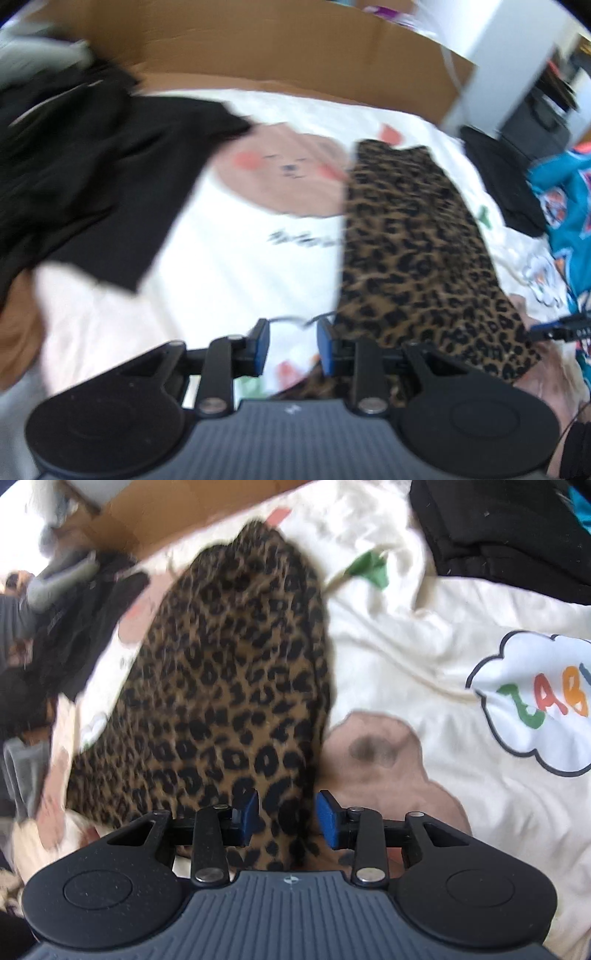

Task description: Fold clothes

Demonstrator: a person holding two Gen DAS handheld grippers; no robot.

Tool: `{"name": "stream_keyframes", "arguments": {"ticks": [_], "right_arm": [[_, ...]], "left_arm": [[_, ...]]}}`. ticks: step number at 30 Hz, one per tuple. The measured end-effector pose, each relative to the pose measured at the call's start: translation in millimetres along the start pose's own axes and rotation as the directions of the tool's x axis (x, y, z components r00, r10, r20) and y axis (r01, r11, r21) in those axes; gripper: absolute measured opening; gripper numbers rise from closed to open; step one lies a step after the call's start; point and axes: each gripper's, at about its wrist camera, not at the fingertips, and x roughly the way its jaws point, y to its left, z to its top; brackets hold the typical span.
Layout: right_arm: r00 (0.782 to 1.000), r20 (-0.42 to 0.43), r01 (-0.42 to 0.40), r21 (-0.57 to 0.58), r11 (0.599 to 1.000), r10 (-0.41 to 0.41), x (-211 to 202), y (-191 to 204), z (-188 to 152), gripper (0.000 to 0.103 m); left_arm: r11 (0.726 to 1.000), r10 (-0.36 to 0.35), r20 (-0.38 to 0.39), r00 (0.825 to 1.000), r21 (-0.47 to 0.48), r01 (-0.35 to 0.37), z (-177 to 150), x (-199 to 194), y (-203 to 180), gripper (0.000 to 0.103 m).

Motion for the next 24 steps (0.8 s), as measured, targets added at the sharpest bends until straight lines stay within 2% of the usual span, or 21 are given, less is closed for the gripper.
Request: {"name": "stream_keyframes", "arguments": {"ticks": [5, 7, 10, 13, 15, 17, 20, 23, 24], "right_arm": [[0.999, -0.037, 0.001, -0.034, 0.999, -0.002, 3, 5, 2, 0.038], [0.998, -0.055, 0.009, -0.037, 0.999, -0.011, 8, 5, 2, 0.038], [0.997, -0.07, 0.014, -0.013, 1.0, -0.015, 13, 0, 0, 0.038], [0.997, -0.078, 0.019, -0.007, 1.0, -0.019, 17, -2, -2, 0.038], [0.996, -0.082, 0.022, -0.004, 1.0, -0.022, 20, -3, -4, 0.038], [0.996, -0.087, 0.026, 0.0, 1.0, -0.026, 22, -4, -5, 0.038], [0.995, -0.095, 0.031, 0.006, 0.999, -0.03, 26, -6, -7, 0.039], [0.994, -0.105, 0.028, 0.005, 1.0, -0.027, 31, -6, -9, 0.044], [0.994, -0.109, 0.027, 0.003, 1.0, -0.027, 32, -6, -9, 0.044]], "left_arm": [[0.989, 0.007, -0.019, 1.0, -0.145, -0.01, -29, -10, 26, 0.029], [0.979, -0.029, -0.041, 0.999, -0.2, 0.02, -43, -3, 29, 0.03], [0.975, -0.045, -0.038, 0.998, -0.22, 0.036, -60, 3, 27, 0.032], [0.952, -0.135, -0.056, 0.989, -0.285, 0.114, -70, 14, 29, 0.035], [0.958, -0.154, -0.079, 0.985, -0.257, 0.129, -72, 20, 26, 0.04], [0.963, -0.144, -0.099, 0.985, -0.241, 0.117, -73, 25, 27, 0.051], [0.94, -0.191, -0.12, 0.974, -0.309, 0.147, -77, 33, 36, 0.05], [0.942, -0.21, -0.139, 0.968, -0.294, 0.162, -83, 35, 37, 0.051], [0.935, -0.231, -0.144, 0.962, -0.308, 0.178, -86, 36, 38, 0.052]]}}
